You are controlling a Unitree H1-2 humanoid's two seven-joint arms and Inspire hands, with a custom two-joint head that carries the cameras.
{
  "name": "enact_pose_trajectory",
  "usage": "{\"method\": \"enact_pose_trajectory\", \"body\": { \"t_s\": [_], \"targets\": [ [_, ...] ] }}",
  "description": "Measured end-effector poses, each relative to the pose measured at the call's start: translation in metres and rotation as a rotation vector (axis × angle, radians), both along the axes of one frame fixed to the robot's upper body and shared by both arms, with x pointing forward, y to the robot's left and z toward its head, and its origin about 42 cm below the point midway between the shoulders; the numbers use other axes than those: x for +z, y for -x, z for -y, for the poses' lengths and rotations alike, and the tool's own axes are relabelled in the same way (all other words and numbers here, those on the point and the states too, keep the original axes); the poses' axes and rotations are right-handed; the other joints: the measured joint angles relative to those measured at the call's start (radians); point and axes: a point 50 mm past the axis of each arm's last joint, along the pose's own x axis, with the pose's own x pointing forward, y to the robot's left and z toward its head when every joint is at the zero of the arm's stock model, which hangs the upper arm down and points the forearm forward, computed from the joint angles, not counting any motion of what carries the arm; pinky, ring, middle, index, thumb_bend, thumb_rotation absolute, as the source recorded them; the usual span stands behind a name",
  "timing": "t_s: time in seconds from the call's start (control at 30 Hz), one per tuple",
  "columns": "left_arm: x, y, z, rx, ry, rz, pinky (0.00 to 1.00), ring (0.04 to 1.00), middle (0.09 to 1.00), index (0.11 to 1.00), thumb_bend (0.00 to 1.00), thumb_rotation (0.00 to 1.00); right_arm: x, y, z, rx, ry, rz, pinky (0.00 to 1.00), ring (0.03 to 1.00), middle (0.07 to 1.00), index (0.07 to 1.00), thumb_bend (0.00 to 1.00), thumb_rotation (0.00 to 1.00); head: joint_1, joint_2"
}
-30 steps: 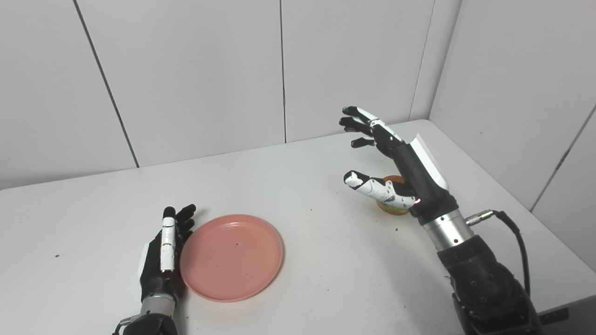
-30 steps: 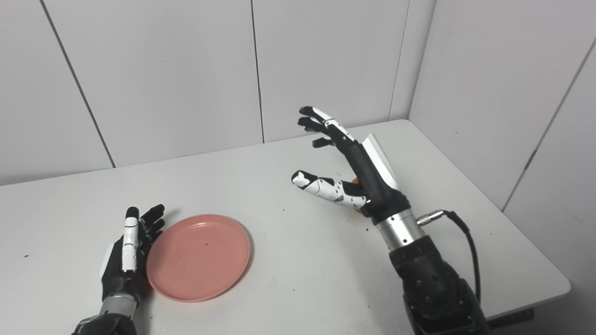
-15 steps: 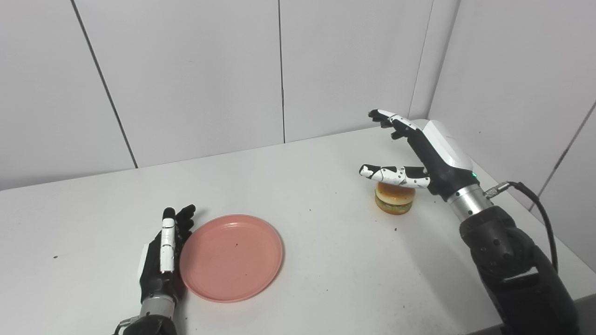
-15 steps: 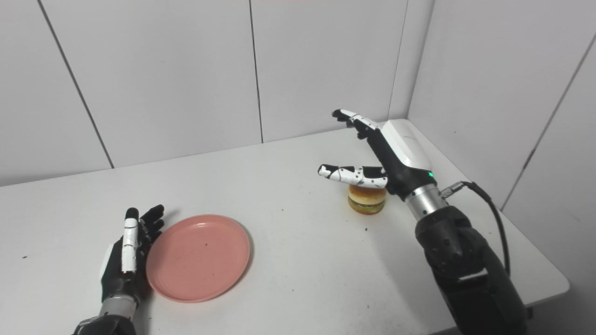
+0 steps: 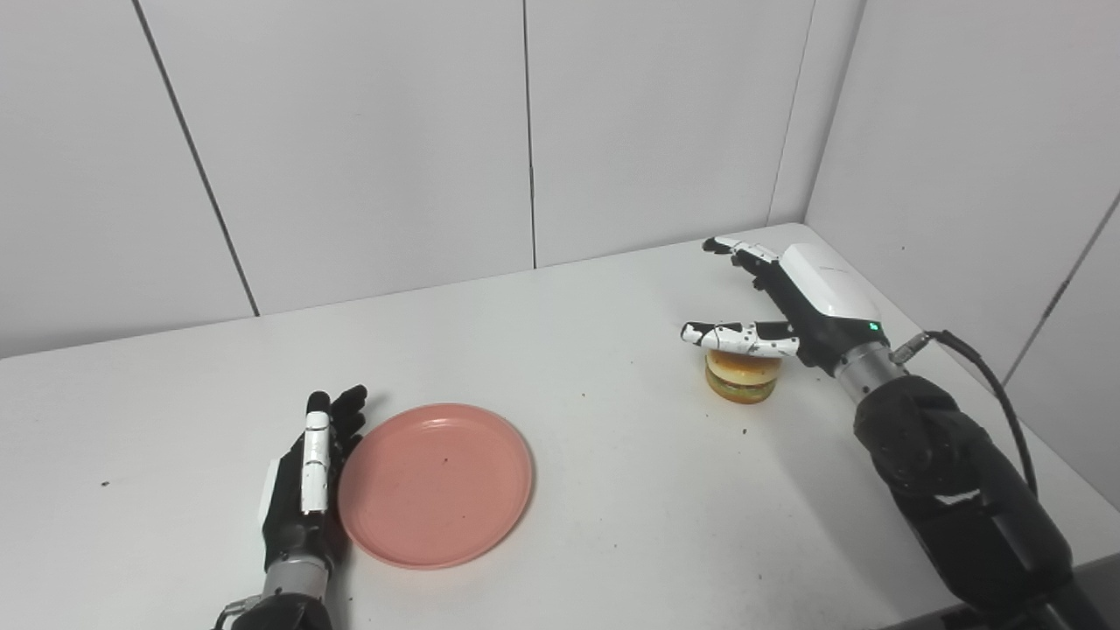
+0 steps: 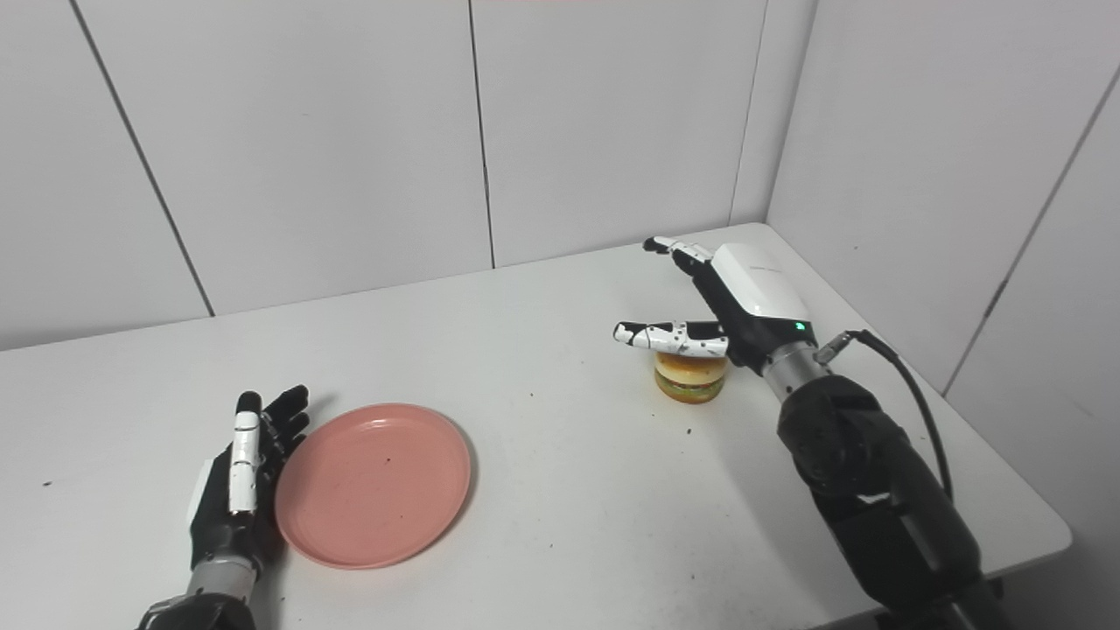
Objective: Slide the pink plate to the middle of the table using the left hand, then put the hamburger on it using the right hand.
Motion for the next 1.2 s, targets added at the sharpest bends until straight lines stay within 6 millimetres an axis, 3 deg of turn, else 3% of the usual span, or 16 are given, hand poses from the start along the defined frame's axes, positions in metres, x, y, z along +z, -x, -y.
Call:
{"method": "enact_pose_trajectory", "body": {
  "t_s": [0.47, 0.93, 1.2],
  "targets": [
    [0.0, 0.0, 0.0, 0.0, 0.0, 0.0, 0.92, 0.899, 0.858, 0.718, 0.66, 0.96, -0.014, -0.017, -0.003, -0.022, 0.138, -0.06, 0.71, 0.797, 0.797, 0.795, 0.94, 0.76, 0.006, 0.006],
    [0.0, 0.0, 0.0, -0.003, 0.0, -0.001, 0.92, 0.898, 0.852, 0.713, 0.66, 0.96, -0.029, -0.027, -0.003, -0.021, 0.162, -0.15, 0.71, 0.838, 0.829, 0.804, 0.94, 0.79, 0.012, 0.003],
    [-0.001, 0.0, 0.0, -0.012, -0.001, -0.003, 0.93, 0.895, 0.849, 0.718, 0.66, 0.96, -0.039, -0.033, 0.01, -0.059, 0.171, -0.199, 0.68, 0.827, 0.818, 0.805, 0.93, 0.78, 0.014, 0.0]
  ]
}}
